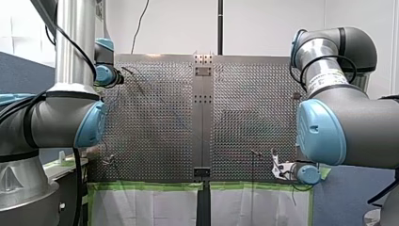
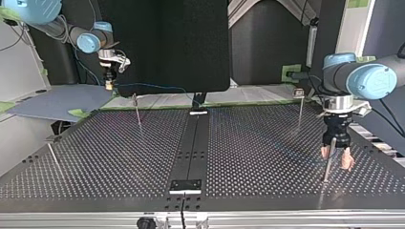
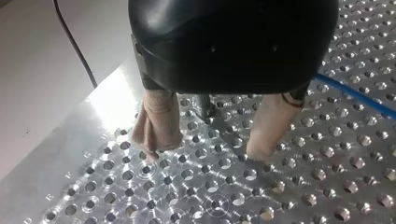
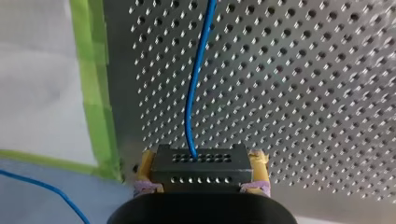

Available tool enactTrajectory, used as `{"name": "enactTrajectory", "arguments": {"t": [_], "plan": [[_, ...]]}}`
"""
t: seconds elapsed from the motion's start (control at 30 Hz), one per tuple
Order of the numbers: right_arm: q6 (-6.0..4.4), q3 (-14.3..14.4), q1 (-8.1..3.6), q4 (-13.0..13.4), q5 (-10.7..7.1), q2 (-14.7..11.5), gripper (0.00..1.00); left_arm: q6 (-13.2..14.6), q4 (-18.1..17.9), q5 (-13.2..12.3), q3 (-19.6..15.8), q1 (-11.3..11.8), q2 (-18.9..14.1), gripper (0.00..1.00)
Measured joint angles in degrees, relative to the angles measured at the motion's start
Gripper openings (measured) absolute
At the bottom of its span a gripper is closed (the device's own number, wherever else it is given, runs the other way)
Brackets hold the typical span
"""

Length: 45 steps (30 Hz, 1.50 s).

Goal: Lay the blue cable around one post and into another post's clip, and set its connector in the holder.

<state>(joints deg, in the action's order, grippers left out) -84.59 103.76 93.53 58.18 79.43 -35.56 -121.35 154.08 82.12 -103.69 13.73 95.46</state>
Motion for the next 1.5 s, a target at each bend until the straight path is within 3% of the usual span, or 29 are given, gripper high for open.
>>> {"name": "enactTrajectory", "arguments": {"t": [0.37, 0.6, 0.67, 1.0, 1.5], "plan": [[-0.32, -1.45, -0.06, 0.27, -5.35, 0.00, 0.09, 0.14, 0.69, 0.53, -0.02, -0.63, -0.02, 1.00], [-3.06, -2.14, 0.15, 1.27, -9.15, 0.02, 0.09, -0.23, 2.04, 1.46, -0.02, -1.36, -0.02, 1.00], [-3.43, -2.17, 0.24, 1.35, -10.11, 0.04, 0.09, -0.79, 2.34, 1.53, -0.02, -1.51, -0.04, 1.00], [-3.92, -2.23, 0.93, 1.33, -16.12, 0.05, 0.09, -6.38, 2.44, 1.65, -0.09, -1.58, -0.07, 1.00], [-3.91, -2.22, 1.49, 1.07, -22.87, 0.06, 0.09, -14.17, 0.05, 1.57, -1.12, -1.41, -0.08, 1.00]]}}
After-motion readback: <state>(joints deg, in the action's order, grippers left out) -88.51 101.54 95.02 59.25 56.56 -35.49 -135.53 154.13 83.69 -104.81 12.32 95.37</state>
